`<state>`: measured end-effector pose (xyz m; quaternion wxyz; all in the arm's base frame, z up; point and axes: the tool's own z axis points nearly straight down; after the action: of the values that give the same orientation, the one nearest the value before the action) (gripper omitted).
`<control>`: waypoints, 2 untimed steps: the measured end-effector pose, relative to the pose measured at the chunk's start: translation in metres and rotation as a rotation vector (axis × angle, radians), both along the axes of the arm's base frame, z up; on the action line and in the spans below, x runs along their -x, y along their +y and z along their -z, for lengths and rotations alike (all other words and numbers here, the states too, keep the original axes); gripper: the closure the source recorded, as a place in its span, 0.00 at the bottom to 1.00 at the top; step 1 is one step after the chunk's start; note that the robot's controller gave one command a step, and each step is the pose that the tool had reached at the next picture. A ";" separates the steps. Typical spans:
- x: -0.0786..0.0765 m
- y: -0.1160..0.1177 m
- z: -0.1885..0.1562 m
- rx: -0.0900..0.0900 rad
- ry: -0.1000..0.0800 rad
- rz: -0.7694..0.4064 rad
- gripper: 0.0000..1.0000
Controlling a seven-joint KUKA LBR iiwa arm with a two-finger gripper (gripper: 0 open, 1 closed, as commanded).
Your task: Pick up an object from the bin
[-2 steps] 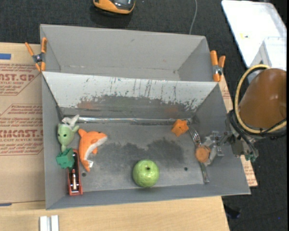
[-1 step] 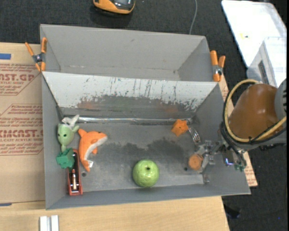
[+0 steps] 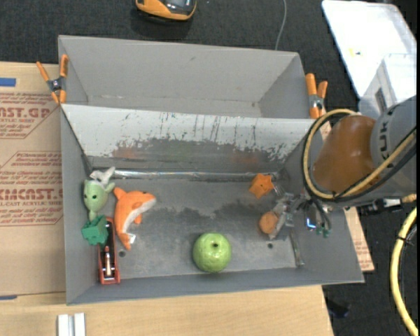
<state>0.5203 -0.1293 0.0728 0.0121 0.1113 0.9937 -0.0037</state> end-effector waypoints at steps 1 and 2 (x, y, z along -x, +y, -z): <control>0.010 0.013 0.002 0.000 0.006 -0.035 1.00; 0.002 0.015 -0.070 -0.002 0.009 -0.025 1.00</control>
Offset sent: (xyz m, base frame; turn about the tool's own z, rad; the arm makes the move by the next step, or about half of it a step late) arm 0.0156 0.0131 0.1540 -0.0028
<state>0.5186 -0.1146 0.1428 0.0074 0.0988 0.9951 -0.0030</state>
